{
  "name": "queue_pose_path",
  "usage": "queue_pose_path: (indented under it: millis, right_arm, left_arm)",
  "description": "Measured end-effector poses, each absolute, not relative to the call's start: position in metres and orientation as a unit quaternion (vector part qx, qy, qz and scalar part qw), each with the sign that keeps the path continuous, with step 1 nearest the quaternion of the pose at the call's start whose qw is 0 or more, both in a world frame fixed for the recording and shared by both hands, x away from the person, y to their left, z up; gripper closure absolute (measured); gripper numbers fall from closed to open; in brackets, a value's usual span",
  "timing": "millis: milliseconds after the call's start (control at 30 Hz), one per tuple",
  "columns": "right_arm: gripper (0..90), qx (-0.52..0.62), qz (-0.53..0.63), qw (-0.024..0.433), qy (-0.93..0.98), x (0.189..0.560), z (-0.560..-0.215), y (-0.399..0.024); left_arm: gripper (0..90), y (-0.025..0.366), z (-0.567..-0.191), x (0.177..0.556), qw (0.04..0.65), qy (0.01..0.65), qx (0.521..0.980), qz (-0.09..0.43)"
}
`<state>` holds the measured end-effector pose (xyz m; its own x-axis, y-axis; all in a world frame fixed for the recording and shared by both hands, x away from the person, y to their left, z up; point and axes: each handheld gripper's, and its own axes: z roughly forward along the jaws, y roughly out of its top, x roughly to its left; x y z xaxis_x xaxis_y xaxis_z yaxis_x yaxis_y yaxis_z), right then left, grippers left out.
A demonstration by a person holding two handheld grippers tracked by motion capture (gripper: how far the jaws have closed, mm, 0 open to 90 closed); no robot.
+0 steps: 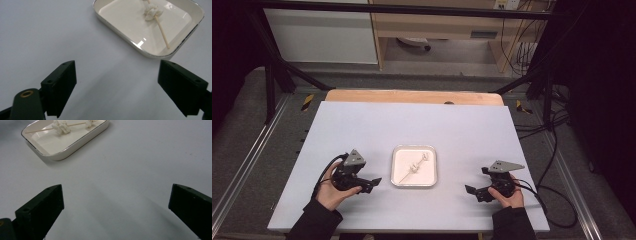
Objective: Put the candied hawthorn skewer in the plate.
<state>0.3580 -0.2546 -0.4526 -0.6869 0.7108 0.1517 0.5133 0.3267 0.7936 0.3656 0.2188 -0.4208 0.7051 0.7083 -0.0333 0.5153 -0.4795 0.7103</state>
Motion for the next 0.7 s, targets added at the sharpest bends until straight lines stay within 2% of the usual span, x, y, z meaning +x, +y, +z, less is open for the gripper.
queue_pose_path:
  millis: [333,700]
  right_arm:
    - [0.9,0.380,0.430,0.107,0.812,0.357,-0.455,-0.253]
    - [0.9,0.377,0.423,0.107,0.817,0.356,-0.457,-0.252]
  left_arm:
    - [8.5,0.254,-0.440,0.353,0.378,0.384,0.831,0.139]
    - [8.8,0.270,-0.448,0.347,0.393,0.392,0.820,0.138]
